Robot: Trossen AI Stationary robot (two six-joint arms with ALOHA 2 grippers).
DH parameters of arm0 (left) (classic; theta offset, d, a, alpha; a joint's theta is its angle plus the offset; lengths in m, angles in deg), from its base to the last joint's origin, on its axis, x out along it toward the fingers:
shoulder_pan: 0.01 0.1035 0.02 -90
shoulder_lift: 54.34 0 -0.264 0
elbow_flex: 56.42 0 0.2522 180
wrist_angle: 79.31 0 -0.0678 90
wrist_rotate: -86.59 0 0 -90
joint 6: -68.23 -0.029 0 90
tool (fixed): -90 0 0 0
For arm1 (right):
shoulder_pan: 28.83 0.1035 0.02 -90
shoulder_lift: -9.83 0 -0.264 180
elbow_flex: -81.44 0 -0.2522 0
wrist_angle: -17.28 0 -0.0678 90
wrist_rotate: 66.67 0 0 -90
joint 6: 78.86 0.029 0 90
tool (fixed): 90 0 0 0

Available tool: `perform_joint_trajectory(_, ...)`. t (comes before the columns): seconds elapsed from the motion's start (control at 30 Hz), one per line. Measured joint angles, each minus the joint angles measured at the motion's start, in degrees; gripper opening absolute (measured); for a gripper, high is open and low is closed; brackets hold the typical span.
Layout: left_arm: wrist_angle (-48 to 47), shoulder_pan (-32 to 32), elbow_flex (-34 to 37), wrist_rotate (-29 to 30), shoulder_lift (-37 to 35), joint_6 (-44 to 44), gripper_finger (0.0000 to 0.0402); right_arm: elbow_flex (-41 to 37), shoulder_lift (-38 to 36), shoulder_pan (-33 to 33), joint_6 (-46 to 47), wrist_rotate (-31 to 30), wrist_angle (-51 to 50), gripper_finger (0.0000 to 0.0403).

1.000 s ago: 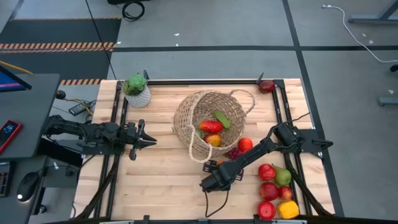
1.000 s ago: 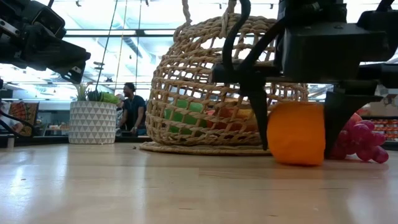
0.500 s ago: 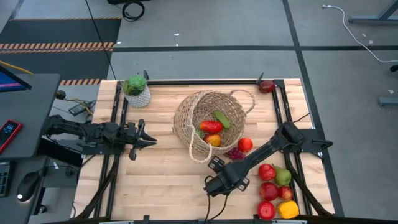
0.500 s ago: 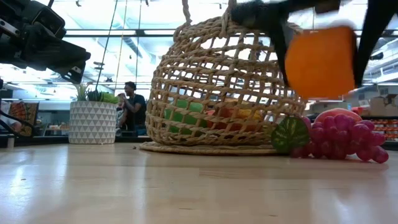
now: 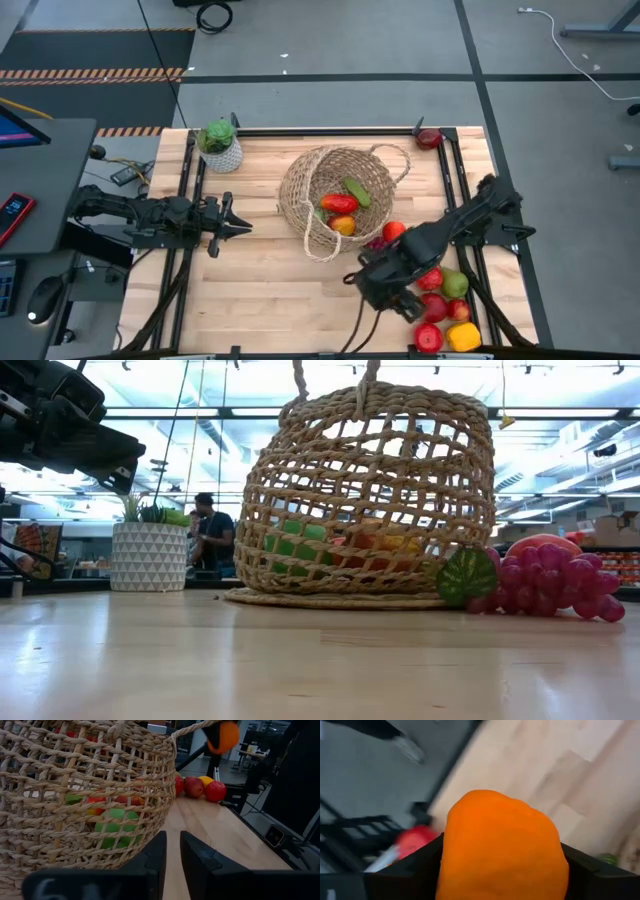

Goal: Build produce basket
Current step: Put the orange into the woven basket

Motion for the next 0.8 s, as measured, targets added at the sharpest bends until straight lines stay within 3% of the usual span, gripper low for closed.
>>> perform_joint_trajectory(0.27,0.00,-0.02,0.00,0.00,0.00,0.00,0.0059,0.02,-8.52,-0.41,5.95,5.08,4.23,0.0279)
perform_joint_trajectory(0.5,0.00,0.00,0.00,0.00,0.00,0.00,0.0056,0.02,-14.85,-0.79,12.26,8.48,18.47,0.0280)
perform_joint_trajectory(0.63,0.01,-0.01,0.00,0.00,0.01,0.00,0.0060,0.02,-17.39,-0.76,15.62,6.94,25.11,0.0280)
perform_joint_trajectory(0.8,0.00,-0.02,0.00,0.00,-0.01,0.00,0.0063,0.02,-18.81,-0.81,15.74,2.63,25.64,0.0280)
